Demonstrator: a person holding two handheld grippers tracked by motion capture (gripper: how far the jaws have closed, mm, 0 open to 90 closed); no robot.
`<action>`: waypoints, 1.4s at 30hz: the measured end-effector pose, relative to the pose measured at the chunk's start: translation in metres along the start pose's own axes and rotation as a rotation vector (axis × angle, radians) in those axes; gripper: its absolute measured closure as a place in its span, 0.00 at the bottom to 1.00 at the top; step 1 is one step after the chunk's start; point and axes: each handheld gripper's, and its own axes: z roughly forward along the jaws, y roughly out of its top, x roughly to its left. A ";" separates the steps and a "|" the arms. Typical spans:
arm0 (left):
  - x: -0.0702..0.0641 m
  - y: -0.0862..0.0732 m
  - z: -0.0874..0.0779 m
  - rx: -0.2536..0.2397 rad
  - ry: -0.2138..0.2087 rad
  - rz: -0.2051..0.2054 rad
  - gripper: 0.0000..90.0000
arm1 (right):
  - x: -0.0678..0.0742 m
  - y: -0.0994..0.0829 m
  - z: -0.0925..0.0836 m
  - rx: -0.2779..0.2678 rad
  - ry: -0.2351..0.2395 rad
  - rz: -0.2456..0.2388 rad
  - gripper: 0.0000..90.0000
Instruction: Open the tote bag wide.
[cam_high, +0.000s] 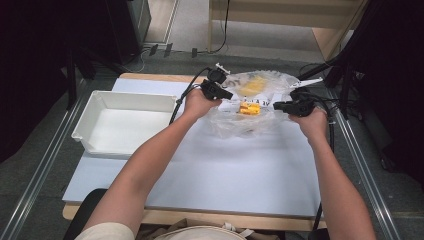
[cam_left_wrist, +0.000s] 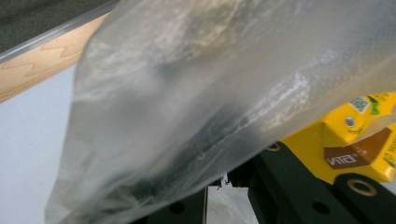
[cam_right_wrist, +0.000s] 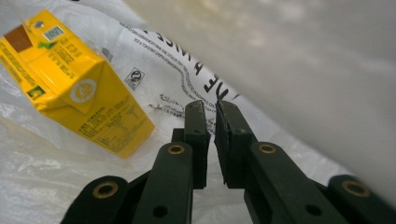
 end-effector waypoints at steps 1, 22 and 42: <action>0.001 -0.001 0.001 0.001 0.001 -0.001 0.98 | 0.000 -0.002 0.001 -0.001 -0.005 0.003 0.94; 0.015 -0.033 0.032 -0.020 0.040 -0.052 0.99 | 0.000 -0.035 0.027 -0.016 -0.042 0.047 0.94; 0.048 -0.046 0.041 0.035 0.107 -0.190 1.00 | -0.027 -0.072 0.028 0.034 -0.129 0.160 1.00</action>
